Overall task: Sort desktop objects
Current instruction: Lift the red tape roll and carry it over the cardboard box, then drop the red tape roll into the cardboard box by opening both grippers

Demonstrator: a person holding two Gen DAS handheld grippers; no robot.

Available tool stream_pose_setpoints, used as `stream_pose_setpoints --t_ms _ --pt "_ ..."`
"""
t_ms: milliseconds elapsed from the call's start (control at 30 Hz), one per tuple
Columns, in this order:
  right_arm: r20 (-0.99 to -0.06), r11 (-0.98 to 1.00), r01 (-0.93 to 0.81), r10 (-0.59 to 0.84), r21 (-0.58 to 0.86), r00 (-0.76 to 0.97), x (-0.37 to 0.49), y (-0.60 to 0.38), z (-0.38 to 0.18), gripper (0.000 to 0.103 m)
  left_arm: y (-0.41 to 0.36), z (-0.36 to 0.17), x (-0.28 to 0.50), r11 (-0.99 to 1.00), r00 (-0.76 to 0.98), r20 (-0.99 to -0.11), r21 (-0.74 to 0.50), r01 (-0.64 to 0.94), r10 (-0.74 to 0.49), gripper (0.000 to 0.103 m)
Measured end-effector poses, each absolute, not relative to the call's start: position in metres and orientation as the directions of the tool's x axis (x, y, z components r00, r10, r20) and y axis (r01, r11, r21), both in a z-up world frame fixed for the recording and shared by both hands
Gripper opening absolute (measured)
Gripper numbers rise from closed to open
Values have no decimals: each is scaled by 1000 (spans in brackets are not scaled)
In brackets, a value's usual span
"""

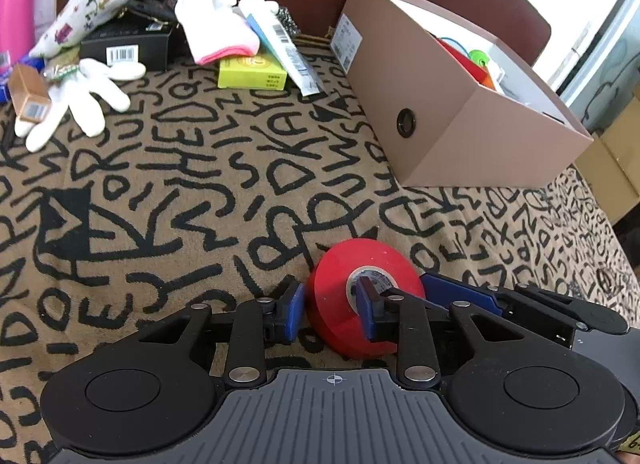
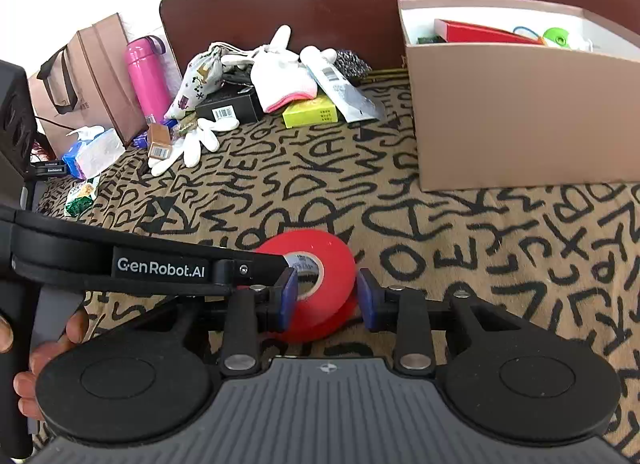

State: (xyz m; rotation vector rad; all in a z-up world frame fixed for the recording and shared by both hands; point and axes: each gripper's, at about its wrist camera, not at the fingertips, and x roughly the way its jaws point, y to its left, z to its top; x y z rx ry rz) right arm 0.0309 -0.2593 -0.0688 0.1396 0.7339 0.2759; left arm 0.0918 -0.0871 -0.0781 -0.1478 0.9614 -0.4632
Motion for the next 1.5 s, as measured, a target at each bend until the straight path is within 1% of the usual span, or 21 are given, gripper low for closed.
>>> stream_pose_setpoints --t_ms 100,167,233,300,367,433,467,500,567,667,833,1000,1100,1267,1367,1500 --pt "-641 953 -193 299 232 707 32 -263 -69 34 -90 -77 94 891 487 -752 -316 325 -444 43" --pt "-644 954 -195 297 227 705 33 -263 -69 34 -90 -79 95 889 484 -751 -320 329 -449 44" --pt "-649 956 -196 291 218 703 36 -261 -71 34 -88 -82 99 887 477 -752 -330 324 -454 42" --pt "-655 957 -196 289 213 699 40 -259 -73 34 -88 -83 101 884 476 -749 -339 322 -461 44" --pt "-657 959 -198 284 204 698 44 -258 -77 33 -89 -83 101 887 478 -752 -328 324 -453 43" --pt "-655 960 -201 279 194 702 43 -257 -75 32 -90 -82 99 888 480 -753 -321 330 -451 45" --pt "-653 960 -203 279 191 704 41 -257 -74 31 -91 -80 98 890 484 -753 -314 331 -446 33" --pt "-654 961 -204 277 187 704 40 -258 -73 31 -93 -79 96 892 487 -754 -308 332 -441 30" --pt "-649 965 -201 262 168 715 35 -261 -68 29 -96 -73 92 887 491 -747 -307 343 -449 30" --pt "-618 969 -198 247 149 746 27 -270 -52 29 -105 -56 83 878 520 -716 -302 372 -466 30" --pt "-505 980 -181 200 88 839 19 -291 -10 29 -130 -8 77 851 595 -625 -251 461 -506 29" --pt "-407 991 -129 133 35 904 29 -323 24 28 -172 33 92 814 629 -541 -210 542 -558 29" --pt "-369 996 -85 82 7 926 39 -346 38 28 -199 48 108 786 617 -514 -215 580 -596 29" --pt "-349 999 -22 11 -27 937 68 -382 49 28 -244 58 144 745 578 -503 -235 624 -643 28" --pt "-359 1000 -7 -4 -30 933 91 -406 54 28 -269 59 169 733 560 -507 -246 634 -655 28" --pt "-389 999 11 -25 -37 921 119 -429 49 29 -299 49 206 715 511 -535 -294 634 -673 28"
